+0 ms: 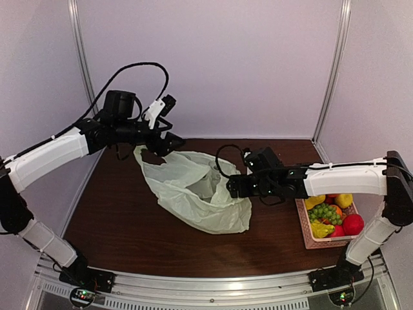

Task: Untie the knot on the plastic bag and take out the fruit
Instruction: Adjust the bag opening for the takeout bag.

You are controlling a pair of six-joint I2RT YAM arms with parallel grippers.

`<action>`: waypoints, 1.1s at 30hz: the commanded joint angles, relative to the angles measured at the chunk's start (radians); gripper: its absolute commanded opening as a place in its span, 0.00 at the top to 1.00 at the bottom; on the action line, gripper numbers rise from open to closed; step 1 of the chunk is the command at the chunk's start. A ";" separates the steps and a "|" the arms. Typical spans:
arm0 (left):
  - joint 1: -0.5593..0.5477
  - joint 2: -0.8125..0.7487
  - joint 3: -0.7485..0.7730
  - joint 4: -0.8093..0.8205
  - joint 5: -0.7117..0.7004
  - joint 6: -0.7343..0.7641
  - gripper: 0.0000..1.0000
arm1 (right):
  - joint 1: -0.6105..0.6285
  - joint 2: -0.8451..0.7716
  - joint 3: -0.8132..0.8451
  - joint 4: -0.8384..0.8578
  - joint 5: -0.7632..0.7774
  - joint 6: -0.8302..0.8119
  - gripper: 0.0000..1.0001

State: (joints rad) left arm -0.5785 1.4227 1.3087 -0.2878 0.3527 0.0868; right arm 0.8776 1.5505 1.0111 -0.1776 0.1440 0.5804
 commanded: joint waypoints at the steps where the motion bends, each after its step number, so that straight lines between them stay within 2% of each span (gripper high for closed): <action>1: -0.016 0.130 0.074 -0.131 -0.001 0.119 0.07 | 0.001 0.021 0.027 0.057 -0.061 0.006 0.15; 6: -0.032 0.190 0.073 -0.125 -0.028 0.188 0.04 | 0.001 -0.004 -0.006 0.068 -0.058 0.007 0.15; 13: -0.093 0.299 0.117 -0.125 -0.047 0.169 0.02 | 0.001 -0.016 -0.032 0.096 -0.064 0.021 0.16; 17: -0.149 0.380 0.121 -0.107 -0.162 0.139 0.02 | 0.001 -0.019 -0.045 0.103 -0.070 0.026 0.16; 23: -0.167 0.451 0.134 -0.095 -0.302 0.071 0.02 | 0.001 -0.044 -0.078 0.117 -0.071 0.035 0.16; 25: -0.173 0.461 0.130 -0.085 -0.405 0.042 0.05 | 0.002 -0.053 -0.089 0.121 -0.068 0.036 0.16; 26: -0.173 0.463 0.129 -0.084 -0.428 0.029 0.13 | 0.001 -0.058 -0.093 0.121 -0.067 0.037 0.17; 27: -0.173 0.462 0.129 -0.081 -0.466 0.014 0.28 | 0.001 -0.063 -0.094 0.120 -0.066 0.036 0.18; 30: -0.173 0.433 0.112 -0.057 -0.519 -0.029 0.82 | 0.001 -0.076 -0.095 0.111 -0.067 0.030 0.27; 31: -0.173 0.410 0.101 -0.041 -0.532 -0.046 0.93 | 0.001 -0.080 -0.095 0.103 -0.067 0.027 0.34; 32: -0.173 0.382 0.082 -0.021 -0.544 -0.062 1.00 | 0.001 -0.085 -0.095 0.095 -0.069 0.023 0.39; 33: -0.173 0.349 0.062 -0.001 -0.554 -0.078 1.00 | 0.002 -0.089 -0.097 0.087 -0.071 0.018 0.44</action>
State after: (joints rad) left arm -0.7536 1.8782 1.4124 -0.3870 -0.0933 0.0944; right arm 0.8776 1.5005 0.9245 -0.0746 0.0742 0.6041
